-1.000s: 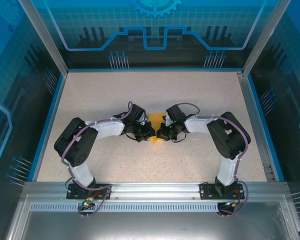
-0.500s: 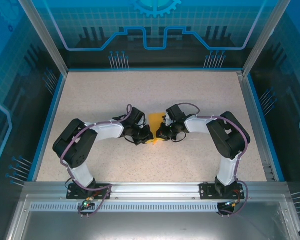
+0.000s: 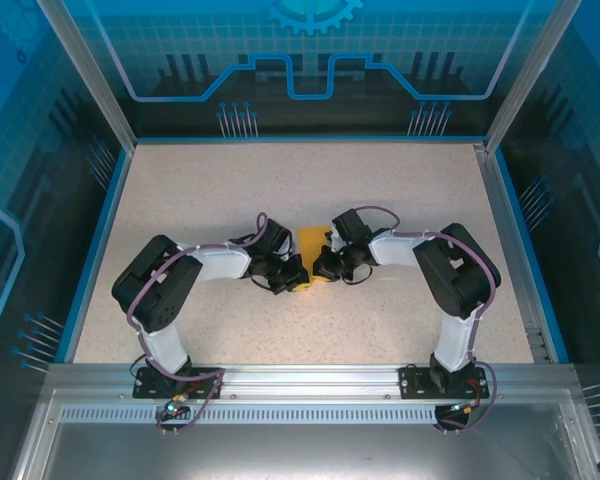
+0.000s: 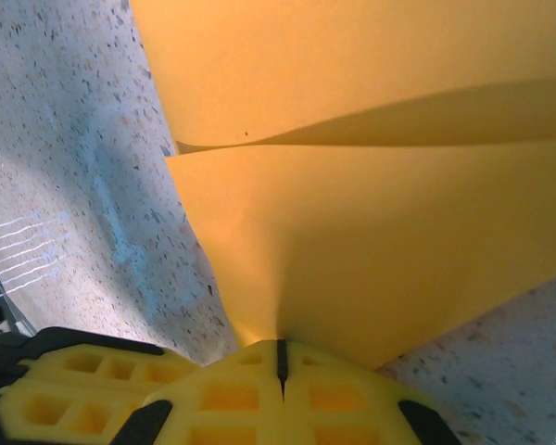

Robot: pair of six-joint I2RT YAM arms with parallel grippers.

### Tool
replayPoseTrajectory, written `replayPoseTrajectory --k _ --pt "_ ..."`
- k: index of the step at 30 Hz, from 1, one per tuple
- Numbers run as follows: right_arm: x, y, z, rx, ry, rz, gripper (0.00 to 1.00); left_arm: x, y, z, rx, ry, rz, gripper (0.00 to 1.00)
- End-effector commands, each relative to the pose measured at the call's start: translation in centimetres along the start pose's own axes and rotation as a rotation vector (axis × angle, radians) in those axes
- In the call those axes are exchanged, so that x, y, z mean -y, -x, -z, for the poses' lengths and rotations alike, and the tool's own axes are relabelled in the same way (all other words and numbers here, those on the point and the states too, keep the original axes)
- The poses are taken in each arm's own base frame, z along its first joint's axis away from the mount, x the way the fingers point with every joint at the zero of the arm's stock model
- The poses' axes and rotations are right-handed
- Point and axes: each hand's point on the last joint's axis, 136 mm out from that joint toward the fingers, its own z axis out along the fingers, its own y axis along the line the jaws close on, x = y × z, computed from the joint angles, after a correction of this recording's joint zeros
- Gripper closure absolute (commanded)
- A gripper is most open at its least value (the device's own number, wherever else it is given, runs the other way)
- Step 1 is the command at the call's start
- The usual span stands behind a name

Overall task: Fold a paper plane with a square sheet of paper (pick it up from the middle)
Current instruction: Third fold the triangle at the center of the table.

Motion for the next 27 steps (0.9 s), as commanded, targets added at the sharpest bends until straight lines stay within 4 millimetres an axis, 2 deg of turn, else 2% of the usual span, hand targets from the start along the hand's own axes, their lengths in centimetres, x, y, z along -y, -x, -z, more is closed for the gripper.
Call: replayPoseTrajectory --k 1,5,8,12,16,20,27 --pt "0.2 -0.1 -0.1 -0.024 0.013 -0.025 1.0 0.0 -0.4 -0.6 -0.028 0.001 0.015 1.0" --pt "-0.5 0.2 0.1 -0.015 0.033 0.038 1.0 -1.4 -0.5 -0.6 -0.024 0.073 0.028 1.0" --pt "-0.9 0.7 0.4 0.002 0.03 0.149 1.0 -2.6 -0.7 -0.4 -0.022 0.147 0.03 1.0" --pt "-1.2 1.8 1.8 0.059 0.046 0.266 1.0 -4.0 -0.8 -0.2 -0.013 0.213 0.041 1.0" --pt "-1.1 2.6 2.7 0.076 0.057 0.294 1.0 -4.4 -0.9 -0.2 -0.01 0.234 0.041 1.0" --pt "-1.8 1.9 2.1 0.041 0.086 0.316 1.0 -4.2 -0.9 -0.3 -0.015 0.242 0.037 1.0" --pt "-1.5 0.3 0.4 -0.022 0.075 0.32 1.0 -4.4 -1.0 -0.3 -0.016 0.261 0.038 1.0"
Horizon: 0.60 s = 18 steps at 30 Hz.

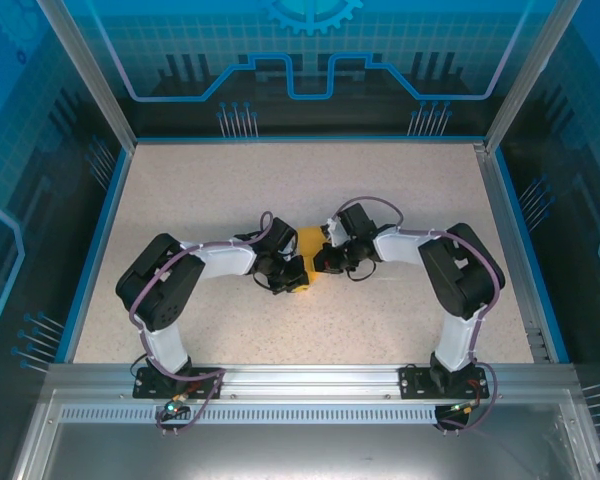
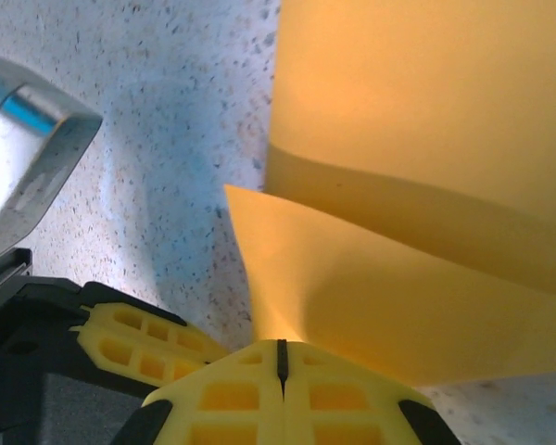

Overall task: Fold a paper plane with a square sheet of paper (pick it up from the middle)
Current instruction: Third fold the triangle at the center of the table.

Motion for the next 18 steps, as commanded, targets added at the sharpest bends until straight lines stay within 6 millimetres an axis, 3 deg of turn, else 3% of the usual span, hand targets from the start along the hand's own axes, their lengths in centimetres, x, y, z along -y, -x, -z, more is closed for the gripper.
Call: replayPoseTrajectory --k 1,9,18 --pt "-0.4 -0.6 -0.8 -0.041 0.016 0.023 1.0 -3.6 -1.0 -0.7 -0.028 0.147 0.045 1.0" --pt "2.8 -0.7 -1.4 -0.082 -0.08 -0.041 1.0 -4.2 -1.4 -0.7 -0.036 0.175 0.06 1.0" --pt "6.2 2.2 0.8 -0.007 -0.128 -0.096 1.0 -6.1 -2.3 -0.7 -0.056 0.237 0.075 1.0"
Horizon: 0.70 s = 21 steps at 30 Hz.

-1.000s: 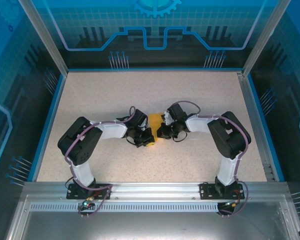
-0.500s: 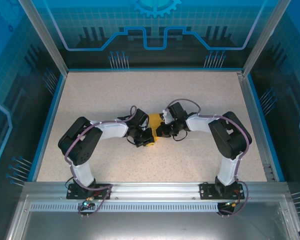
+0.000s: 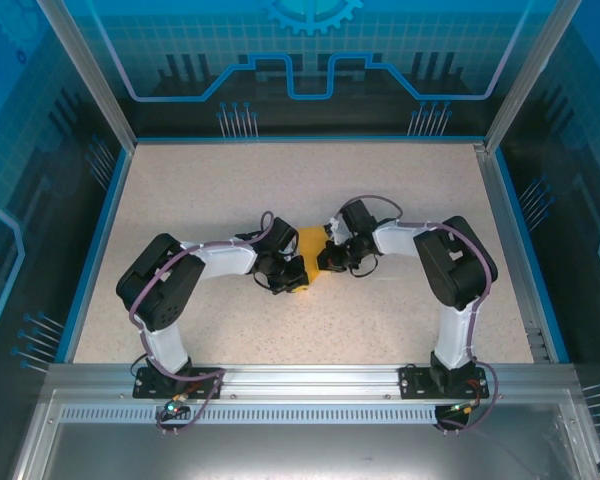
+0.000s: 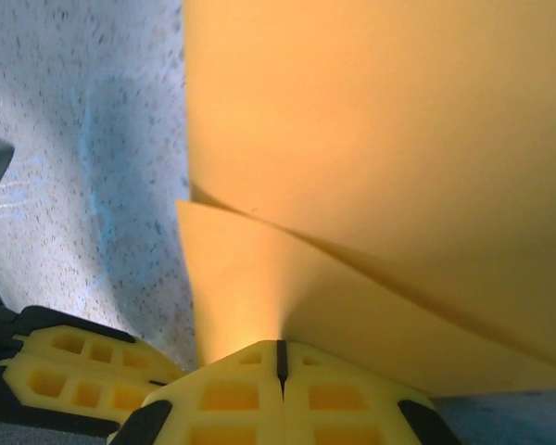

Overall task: Fold a paper plane with a square sheet of paper (pick it up from the middle)
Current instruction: Third fold the triangle at the center of the table.

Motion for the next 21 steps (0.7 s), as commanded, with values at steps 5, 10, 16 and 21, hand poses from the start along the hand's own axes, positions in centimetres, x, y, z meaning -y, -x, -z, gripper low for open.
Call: replayPoseTrajectory --k 5,10,16,21 --pt "5.6 3.4 2.0 0.076 -0.105 -0.096 1.0 -6.3 -2.4 -0.8 -0.062 0.229 0.079 1.0" --pt "5.8 5.8 5.1 0.163 -0.127 -0.107 1.0 -6.0 -2.3 -0.9 -0.063 0.22 0.074 1.0" --pt "0.8 4.6 6.4 0.175 -0.071 -0.016 1.0 -5.2 -1.9 -0.8 -0.057 0.202 0.058 1.0" --pt "-2.0 1.5 3.8 0.088 -0.034 0.017 1.0 -5.0 -1.9 -0.8 -0.056 0.2 0.055 1.0"
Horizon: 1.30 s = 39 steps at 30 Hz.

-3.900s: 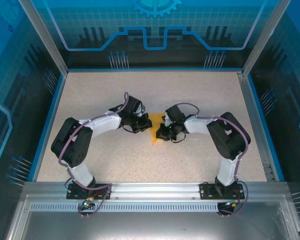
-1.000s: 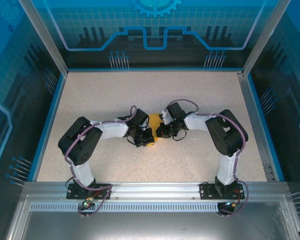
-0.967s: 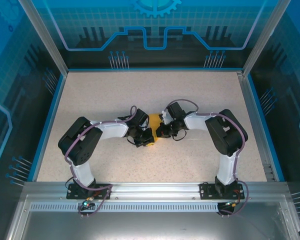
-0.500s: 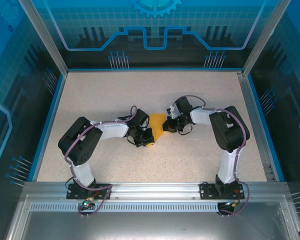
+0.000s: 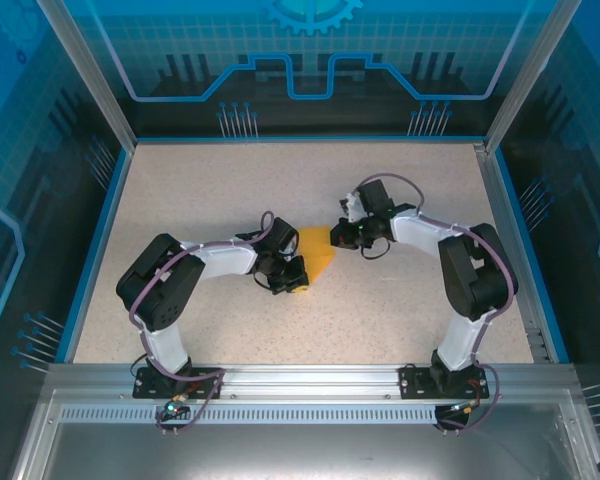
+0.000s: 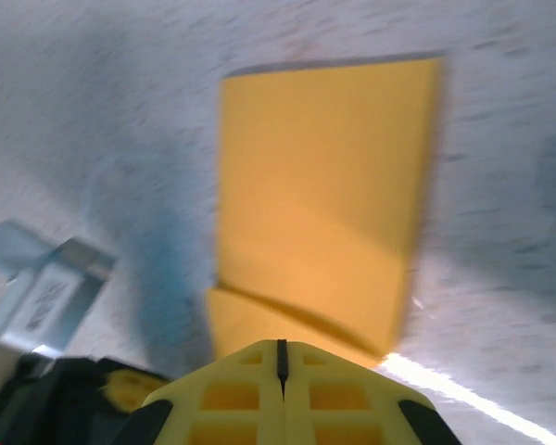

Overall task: Fold a paper plane with a square sheet of paper (pick it up from the middle)
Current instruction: Third fold the triangle at the center of the table.

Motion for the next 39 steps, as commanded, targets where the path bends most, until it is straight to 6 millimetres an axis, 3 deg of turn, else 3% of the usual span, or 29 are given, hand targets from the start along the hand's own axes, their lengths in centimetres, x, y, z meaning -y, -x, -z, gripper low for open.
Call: replayPoseTrajectory --k 1,7,12,21,32,35,39 --pt "-1.0 -3.3 -1.6 -0.097 0.01 -0.015 1.0 -4.9 -1.7 -0.8 -0.053 0.192 0.056 1.0" --pt "-1.2 -4.8 -4.1 -0.172 0.03 -0.039 1.0 -4.8 -1.7 -0.8 -0.052 0.19 0.056 1.0" --pt "0.4 -5.6 -5.5 -0.218 -0.022 -0.076 1.0 -4.8 -1.7 -0.7 -0.052 0.189 0.05 1.0" --pt "4.2 -6.6 -6.1 -0.264 -0.193 -0.179 1.0 -3.9 -2.5 -0.2 -0.076 0.145 -0.009 1.0" --pt "4.8 -6.8 -6.2 -0.273 -0.22 -0.205 1.0 -3.7 -3.9 0.7 -0.094 0.176 -0.078 1.0" --pt "4.6 -6.9 -6.2 -0.273 -0.213 -0.203 1.0 -2.6 -3.2 1.3 -0.062 0.157 -0.093 1.0" --pt "3.9 -6.5 -6.1 -0.26 -0.184 -0.195 1.0 0.8 -1.2 2.4 0.028 0.07 -0.136 1.0"
